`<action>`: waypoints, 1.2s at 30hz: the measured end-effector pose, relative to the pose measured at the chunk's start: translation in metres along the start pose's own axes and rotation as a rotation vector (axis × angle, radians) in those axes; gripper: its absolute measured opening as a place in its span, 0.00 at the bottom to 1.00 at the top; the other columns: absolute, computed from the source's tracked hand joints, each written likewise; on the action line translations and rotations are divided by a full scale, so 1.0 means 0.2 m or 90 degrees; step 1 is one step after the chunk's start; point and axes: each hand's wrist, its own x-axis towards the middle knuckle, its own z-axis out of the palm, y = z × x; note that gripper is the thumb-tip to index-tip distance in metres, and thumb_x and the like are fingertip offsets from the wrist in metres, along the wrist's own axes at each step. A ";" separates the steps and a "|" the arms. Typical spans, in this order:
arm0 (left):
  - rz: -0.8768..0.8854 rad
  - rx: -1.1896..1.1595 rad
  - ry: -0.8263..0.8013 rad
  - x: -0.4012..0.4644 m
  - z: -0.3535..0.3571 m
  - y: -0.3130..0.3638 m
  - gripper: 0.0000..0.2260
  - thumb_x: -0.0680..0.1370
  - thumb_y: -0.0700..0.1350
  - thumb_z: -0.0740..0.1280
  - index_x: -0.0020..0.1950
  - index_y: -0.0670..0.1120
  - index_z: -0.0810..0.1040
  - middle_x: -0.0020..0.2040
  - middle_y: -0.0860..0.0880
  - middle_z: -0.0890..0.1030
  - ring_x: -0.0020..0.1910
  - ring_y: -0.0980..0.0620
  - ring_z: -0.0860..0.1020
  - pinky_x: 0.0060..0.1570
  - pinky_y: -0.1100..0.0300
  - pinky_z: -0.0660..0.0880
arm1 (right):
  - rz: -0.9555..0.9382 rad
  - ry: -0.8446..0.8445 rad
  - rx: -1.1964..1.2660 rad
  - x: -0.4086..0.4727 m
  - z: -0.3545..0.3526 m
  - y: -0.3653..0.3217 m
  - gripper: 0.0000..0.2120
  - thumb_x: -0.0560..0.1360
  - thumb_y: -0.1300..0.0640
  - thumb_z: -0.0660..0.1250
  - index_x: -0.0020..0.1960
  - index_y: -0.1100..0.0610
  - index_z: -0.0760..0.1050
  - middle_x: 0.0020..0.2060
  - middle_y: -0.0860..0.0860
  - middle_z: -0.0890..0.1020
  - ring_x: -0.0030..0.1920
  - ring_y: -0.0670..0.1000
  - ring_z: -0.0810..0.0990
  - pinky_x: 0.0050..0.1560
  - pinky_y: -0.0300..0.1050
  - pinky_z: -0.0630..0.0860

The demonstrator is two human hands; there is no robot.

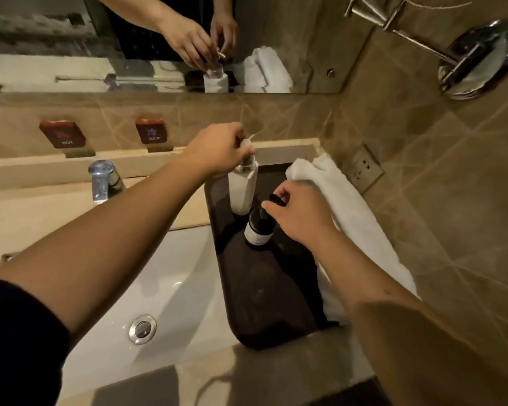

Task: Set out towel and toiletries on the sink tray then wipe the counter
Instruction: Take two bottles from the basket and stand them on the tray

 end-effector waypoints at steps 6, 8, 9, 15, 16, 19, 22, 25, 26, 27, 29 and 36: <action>-0.010 -0.013 0.007 0.18 0.06 -0.05 0.15 0.78 0.57 0.68 0.57 0.47 0.77 0.51 0.47 0.81 0.49 0.46 0.79 0.50 0.47 0.79 | -0.005 0.000 0.014 0.22 0.10 0.02 0.12 0.75 0.48 0.73 0.39 0.48 0.71 0.33 0.45 0.76 0.34 0.46 0.74 0.32 0.40 0.65; -0.012 -0.027 0.016 0.22 0.08 -0.06 0.15 0.78 0.57 0.68 0.56 0.47 0.78 0.50 0.47 0.81 0.49 0.46 0.79 0.50 0.48 0.78 | -0.003 -0.001 0.022 0.26 0.12 0.02 0.13 0.75 0.48 0.73 0.39 0.49 0.70 0.33 0.46 0.75 0.33 0.46 0.73 0.31 0.40 0.64; -0.012 -0.030 0.021 0.24 0.08 -0.06 0.15 0.78 0.57 0.68 0.56 0.47 0.78 0.51 0.47 0.81 0.50 0.45 0.79 0.50 0.48 0.78 | -0.003 0.001 0.020 0.28 0.13 0.02 0.13 0.75 0.48 0.72 0.39 0.49 0.70 0.33 0.46 0.75 0.33 0.45 0.73 0.31 0.41 0.64; -0.006 -0.044 0.031 0.31 0.10 -0.05 0.17 0.78 0.57 0.68 0.58 0.47 0.77 0.53 0.46 0.82 0.51 0.46 0.79 0.52 0.47 0.79 | 0.007 -0.009 0.012 0.34 0.16 0.01 0.14 0.75 0.47 0.72 0.39 0.47 0.68 0.34 0.45 0.76 0.33 0.44 0.74 0.29 0.40 0.64; 0.000 -0.046 0.031 0.31 0.11 -0.05 0.16 0.77 0.57 0.68 0.58 0.47 0.77 0.52 0.47 0.82 0.50 0.46 0.79 0.51 0.47 0.79 | 0.007 -0.007 0.014 0.33 0.16 0.01 0.14 0.75 0.47 0.72 0.38 0.46 0.68 0.33 0.45 0.76 0.33 0.44 0.74 0.30 0.40 0.64; 0.024 -0.042 0.038 0.30 0.13 -0.06 0.16 0.77 0.58 0.69 0.55 0.48 0.78 0.47 0.50 0.80 0.47 0.47 0.79 0.46 0.51 0.78 | 0.008 -0.010 0.033 0.32 0.16 0.03 0.14 0.74 0.49 0.73 0.39 0.46 0.68 0.34 0.44 0.76 0.34 0.44 0.75 0.31 0.40 0.68; 0.037 -0.036 0.038 0.27 0.16 -0.07 0.16 0.76 0.59 0.69 0.54 0.48 0.77 0.46 0.52 0.79 0.46 0.49 0.79 0.45 0.51 0.79 | -0.002 -0.013 0.037 0.31 0.15 0.03 0.12 0.74 0.50 0.73 0.41 0.46 0.69 0.35 0.44 0.76 0.36 0.45 0.76 0.32 0.40 0.68; 0.050 -0.034 0.032 0.24 0.17 -0.09 0.17 0.76 0.59 0.69 0.54 0.47 0.78 0.49 0.50 0.81 0.47 0.48 0.79 0.48 0.49 0.80 | -0.011 -0.006 0.040 0.29 0.14 0.03 0.09 0.74 0.51 0.73 0.47 0.50 0.73 0.38 0.45 0.78 0.40 0.48 0.78 0.34 0.39 0.69; 0.053 -0.034 0.031 0.24 0.17 -0.09 0.17 0.76 0.59 0.69 0.55 0.47 0.78 0.50 0.49 0.82 0.48 0.48 0.80 0.48 0.49 0.80 | -0.011 -0.001 0.044 0.28 0.14 0.03 0.09 0.74 0.52 0.73 0.50 0.50 0.73 0.40 0.46 0.79 0.41 0.49 0.79 0.35 0.38 0.68; 0.056 -0.033 0.030 0.23 0.17 -0.09 0.17 0.76 0.59 0.70 0.55 0.47 0.78 0.51 0.49 0.82 0.49 0.47 0.80 0.48 0.49 0.79 | -0.011 0.005 0.047 0.27 0.14 0.04 0.10 0.74 0.52 0.73 0.52 0.51 0.74 0.41 0.46 0.79 0.42 0.49 0.79 0.35 0.37 0.68; 0.059 -0.029 0.026 0.20 0.15 -0.10 0.19 0.75 0.59 0.70 0.57 0.47 0.78 0.54 0.48 0.82 0.50 0.48 0.80 0.48 0.50 0.79 | -0.004 0.018 0.047 0.24 0.13 0.04 0.14 0.74 0.52 0.73 0.56 0.51 0.74 0.41 0.45 0.77 0.42 0.48 0.78 0.35 0.37 0.68; 0.020 0.008 -0.041 -0.10 0.04 -0.09 0.18 0.76 0.58 0.70 0.60 0.49 0.78 0.55 0.48 0.83 0.49 0.49 0.81 0.47 0.54 0.77 | 0.012 0.028 -0.020 0.03 0.00 0.06 0.16 0.75 0.49 0.73 0.59 0.50 0.73 0.38 0.43 0.75 0.41 0.48 0.78 0.41 0.45 0.76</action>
